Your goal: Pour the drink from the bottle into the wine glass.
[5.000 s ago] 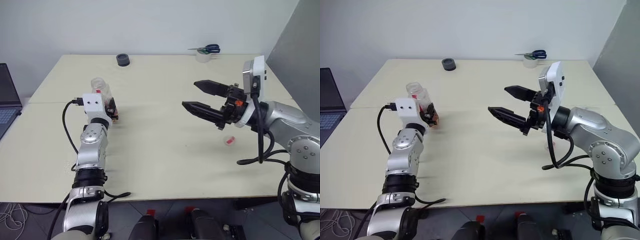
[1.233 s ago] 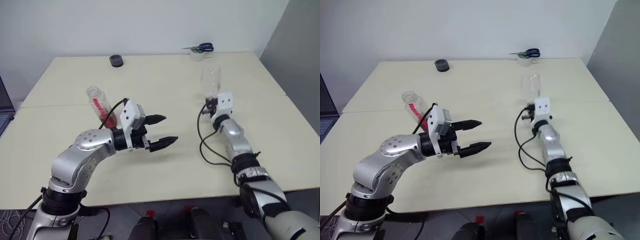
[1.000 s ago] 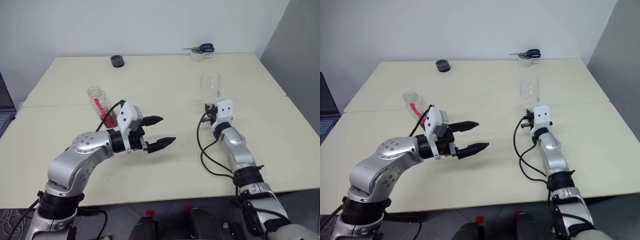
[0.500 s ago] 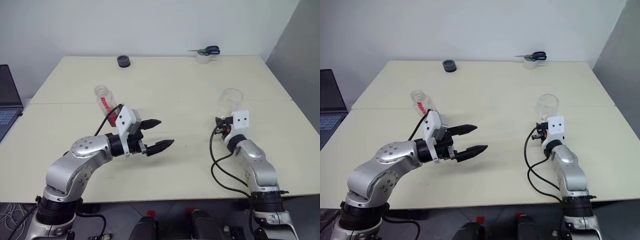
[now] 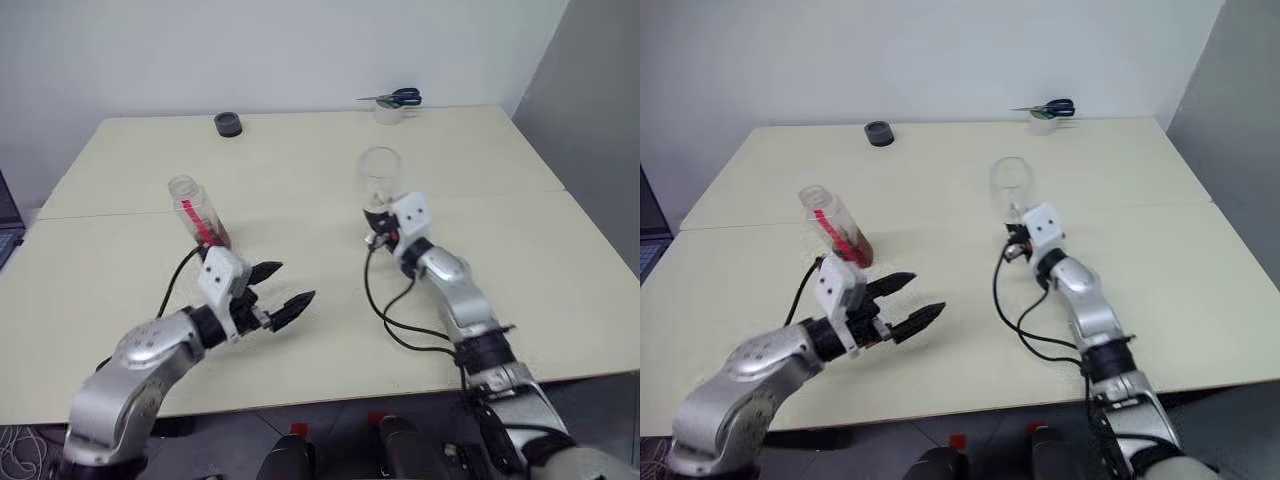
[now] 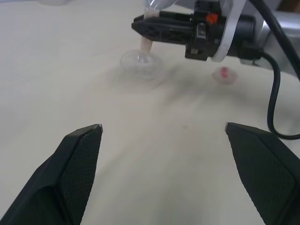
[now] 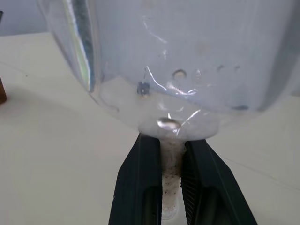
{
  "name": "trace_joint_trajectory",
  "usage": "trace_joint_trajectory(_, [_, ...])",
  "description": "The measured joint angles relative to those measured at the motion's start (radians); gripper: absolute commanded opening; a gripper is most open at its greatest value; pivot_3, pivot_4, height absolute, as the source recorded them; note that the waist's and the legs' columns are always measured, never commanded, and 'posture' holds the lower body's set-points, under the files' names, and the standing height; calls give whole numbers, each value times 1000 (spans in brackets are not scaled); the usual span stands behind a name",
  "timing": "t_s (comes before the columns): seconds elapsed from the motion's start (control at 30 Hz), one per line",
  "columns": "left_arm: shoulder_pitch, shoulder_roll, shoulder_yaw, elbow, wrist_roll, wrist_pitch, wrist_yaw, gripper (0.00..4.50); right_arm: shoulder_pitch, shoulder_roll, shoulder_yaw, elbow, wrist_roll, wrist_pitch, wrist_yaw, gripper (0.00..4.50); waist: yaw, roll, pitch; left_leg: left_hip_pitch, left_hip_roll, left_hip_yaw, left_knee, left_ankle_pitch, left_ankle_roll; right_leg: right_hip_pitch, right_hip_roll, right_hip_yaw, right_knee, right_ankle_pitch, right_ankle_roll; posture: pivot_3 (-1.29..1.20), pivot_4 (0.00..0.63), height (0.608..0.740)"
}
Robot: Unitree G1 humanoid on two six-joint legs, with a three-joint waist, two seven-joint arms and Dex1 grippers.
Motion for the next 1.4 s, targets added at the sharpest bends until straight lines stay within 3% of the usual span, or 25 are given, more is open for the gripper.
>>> trace_joint_trajectory(0.33, [228,-121,68,-127,110,-56,198,4500,-210,90,-4,480,-32,-191,27,266,8,0,0,0,0,-1,0,0,0,0,0,-1,0,0,0,0,150,740])
trace_joint_trajectory(0.6, [235,-134,73,-159,118,-61,239,4500,-248,103,-32,601,-41,-278,39,266,6,0,0,1,0,0,0,0,0,1,0,-1,1,0,0,0,150,740])
trace_joint_trajectory(1.0, [176,-132,72,-113,118,-64,226,4500,-225,99,-32,637,-79,-277,43,4447,5,0,0,1,0,-1,0,0,0,1,0,-1,1,0,0,0,150,740])
trace_joint_trajectory(1.2, [102,-106,73,-54,118,-65,192,4500,-133,64,-42,492,-67,-221,112,4481,7,0,0,0,0,-1,0,0,0,1,0,-1,1,0,0,0,150,740])
trace_joint_trajectory(1.3, [86,-89,103,-14,120,-68,184,4500,-24,-11,-41,301,-43,-134,177,4481,11,0,0,0,0,-1,0,0,0,1,0,-1,0,0,0,0,150,740])
trace_joint_trajectory(1.4, [76,-83,134,30,144,-97,190,4500,123,-156,-51,-3,2,29,262,4481,25,1,0,-2,0,-3,0,0,0,0,0,-2,-1,0,0,0,150,740])
